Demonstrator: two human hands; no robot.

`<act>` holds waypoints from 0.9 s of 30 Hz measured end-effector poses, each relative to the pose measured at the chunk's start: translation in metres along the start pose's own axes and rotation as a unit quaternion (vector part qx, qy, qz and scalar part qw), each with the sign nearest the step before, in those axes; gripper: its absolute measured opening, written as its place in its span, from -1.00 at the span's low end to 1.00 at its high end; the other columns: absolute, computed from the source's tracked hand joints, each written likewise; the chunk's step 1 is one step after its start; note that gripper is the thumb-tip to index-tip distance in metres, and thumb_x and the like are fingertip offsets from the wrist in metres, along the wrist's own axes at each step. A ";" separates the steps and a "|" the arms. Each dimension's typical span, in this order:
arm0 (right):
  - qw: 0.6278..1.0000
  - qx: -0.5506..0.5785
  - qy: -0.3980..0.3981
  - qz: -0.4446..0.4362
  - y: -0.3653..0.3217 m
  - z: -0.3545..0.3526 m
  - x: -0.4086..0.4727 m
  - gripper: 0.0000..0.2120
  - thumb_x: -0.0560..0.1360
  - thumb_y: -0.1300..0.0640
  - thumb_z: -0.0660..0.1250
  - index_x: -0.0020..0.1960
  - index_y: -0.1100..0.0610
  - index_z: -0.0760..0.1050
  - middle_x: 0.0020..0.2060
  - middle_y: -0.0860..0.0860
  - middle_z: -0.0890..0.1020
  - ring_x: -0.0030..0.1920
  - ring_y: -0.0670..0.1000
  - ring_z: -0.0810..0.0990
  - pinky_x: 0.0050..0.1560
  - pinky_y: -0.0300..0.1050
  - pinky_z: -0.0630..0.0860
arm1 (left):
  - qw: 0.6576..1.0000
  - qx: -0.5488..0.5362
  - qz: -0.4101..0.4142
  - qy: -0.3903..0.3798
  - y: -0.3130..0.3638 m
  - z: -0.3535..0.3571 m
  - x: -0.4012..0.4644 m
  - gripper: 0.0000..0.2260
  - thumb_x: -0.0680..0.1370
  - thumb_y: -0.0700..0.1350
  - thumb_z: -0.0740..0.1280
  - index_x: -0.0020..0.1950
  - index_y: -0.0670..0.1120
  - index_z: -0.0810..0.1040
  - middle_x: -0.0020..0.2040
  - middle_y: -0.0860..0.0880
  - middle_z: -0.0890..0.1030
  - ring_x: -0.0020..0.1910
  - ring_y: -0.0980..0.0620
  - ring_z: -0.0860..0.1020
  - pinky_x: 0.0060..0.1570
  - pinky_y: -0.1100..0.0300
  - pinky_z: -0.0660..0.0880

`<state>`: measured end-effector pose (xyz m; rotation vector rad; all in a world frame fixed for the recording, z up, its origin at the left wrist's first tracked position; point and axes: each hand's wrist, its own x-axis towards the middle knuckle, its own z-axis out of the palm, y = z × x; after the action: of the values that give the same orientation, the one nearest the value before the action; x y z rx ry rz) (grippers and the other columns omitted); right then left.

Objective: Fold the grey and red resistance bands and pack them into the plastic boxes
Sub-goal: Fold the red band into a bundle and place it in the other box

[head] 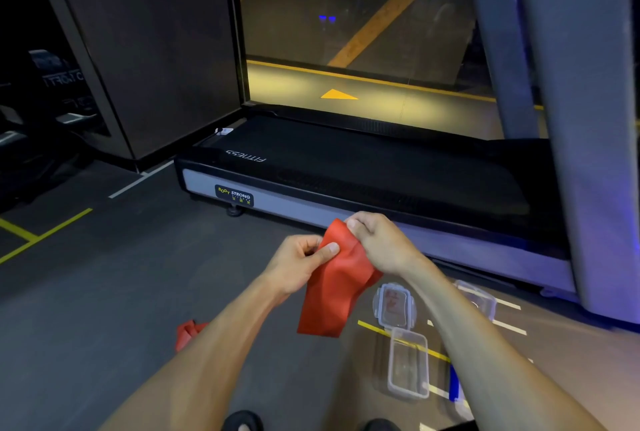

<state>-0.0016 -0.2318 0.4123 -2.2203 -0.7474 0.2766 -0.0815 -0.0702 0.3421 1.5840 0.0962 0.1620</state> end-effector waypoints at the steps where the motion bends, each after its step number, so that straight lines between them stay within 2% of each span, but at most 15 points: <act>1: 1.000 0.007 -0.006 0.003 0.000 0.000 0.000 -0.69 0.71 0.05 0.14 0.04 0.20 0.59 -0.05 0.15 0.70 0.00 0.15 0.65 0.11 0.12 0.56 | 1.000 0.008 0.003 0.001 0.000 0.000 0.000 -0.78 0.49 0.09 0.44 -0.30 0.03 0.64 -0.31 0.04 0.60 -0.32 0.12 0.48 -0.29 0.25 0.40; 3: 0.999 0.029 -0.028 0.010 -0.003 -0.001 -0.001 -0.70 0.70 0.01 0.18 0.06 0.18 0.59 -0.03 0.11 0.70 -0.03 0.09 0.66 0.08 0.06 0.56 | 1.000 0.022 0.011 0.009 -0.002 -0.002 0.001 -0.73 0.53 0.09 0.47 -0.29 -0.02 0.61 -0.31 0.01 0.56 -0.31 0.08 0.45 -0.31 0.21 0.37; 6: 0.998 0.026 -0.060 0.003 -0.004 -0.002 -0.002 -0.80 0.64 -0.02 0.32 0.11 0.10 0.58 -0.06 -0.03 0.66 -0.10 -0.09 0.61 -0.03 -0.12 0.52 | 0.999 0.020 0.020 0.018 -0.005 -0.002 0.002 -0.71 0.53 0.08 0.45 -0.26 -0.09 0.59 -0.31 -0.02 0.53 -0.30 0.04 0.41 -0.32 0.16 0.32; 9: 0.996 0.074 -0.051 0.011 -0.005 -0.005 -0.004 -0.87 0.63 0.04 0.36 0.07 0.09 0.60 -0.16 -0.07 0.65 -0.22 -0.14 0.59 -0.17 -0.25 0.50 | 1.000 -0.014 0.013 0.002 -0.002 -0.001 0.000 -0.63 0.50 0.14 0.49 -0.18 -0.18 0.62 -0.25 -0.08 0.58 -0.25 0.00 0.47 -0.25 0.16 0.39; 10: 0.995 0.093 -0.043 0.015 -0.005 -0.006 -0.004 -0.87 0.63 0.04 0.36 0.05 0.10 0.61 -0.18 -0.05 0.66 -0.24 -0.13 0.60 -0.18 -0.24 0.51 | 1.000 -0.027 0.008 -0.006 -0.002 -0.002 0.001 -0.61 0.49 0.15 0.50 -0.14 -0.21 0.63 -0.20 -0.11 0.62 -0.21 -0.02 0.51 -0.20 0.14 0.44; 13: 0.991 0.131 -0.020 0.023 -0.005 -0.009 -0.003 -0.83 0.64 0.06 0.34 0.11 0.14 0.61 -0.16 0.01 0.68 -0.23 -0.07 0.61 -0.16 -0.16 0.53 | 0.999 -0.045 -0.005 -0.024 -0.001 -0.002 0.000 -0.72 0.50 0.04 0.46 -0.05 -0.19 0.67 -0.11 -0.14 0.68 -0.12 -0.03 0.59 -0.07 0.12 0.52; 17: 0.980 0.188 -0.026 0.051 -0.004 -0.008 -0.003 -0.82 0.65 0.07 0.34 0.15 0.17 0.55 -0.19 0.07 0.68 -0.34 -0.06 0.60 -0.31 -0.18 0.51 | 0.999 -0.042 -0.012 -0.031 0.003 -0.002 -0.002 -0.81 0.49 0.01 0.44 -0.12 -0.11 0.68 -0.17 -0.07 0.68 -0.20 0.05 0.60 -0.15 0.20 0.53; 20: 0.978 0.200 -0.032 0.056 -0.003 -0.009 -0.003 -0.81 0.66 0.05 0.32 0.11 0.18 0.56 -0.19 0.08 0.68 -0.29 -0.04 0.62 -0.25 -0.15 0.53 | 0.999 -0.036 -0.011 -0.022 0.005 0.000 -0.002 -0.85 0.48 0.03 0.44 -0.22 -0.01 0.68 -0.24 -0.02 0.65 -0.27 0.09 0.56 -0.22 0.22 0.48; 23: 0.982 0.178 -0.046 0.048 -0.002 -0.010 -0.002 -0.82 0.67 0.03 0.29 0.06 0.12 0.57 -0.19 0.01 0.68 -0.30 -0.13 0.63 -0.24 -0.23 0.53 | 1.000 -0.029 -0.008 -0.003 0.004 -0.001 -0.001 -0.83 0.46 0.07 0.46 -0.23 0.00 0.68 -0.23 -0.05 0.64 -0.24 0.03 0.53 -0.19 0.16 0.46; 27: 0.988 0.142 -0.053 0.039 -0.003 -0.010 -0.004 -0.79 0.69 0.04 0.24 -0.04 0.06 0.58 -0.24 -0.04 0.66 -0.29 -0.12 0.58 -0.23 -0.21 0.51 | 1.000 -0.014 0.000 -0.006 0.003 0.001 -0.001 -0.84 0.46 0.08 0.46 -0.27 0.06 0.67 -0.24 -0.01 0.64 -0.25 0.08 0.55 -0.19 0.18 0.46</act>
<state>-0.0015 -0.2384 0.4209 -1.9787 -0.6341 0.5118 -0.0826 -0.0712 0.3451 1.5569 0.0846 0.1541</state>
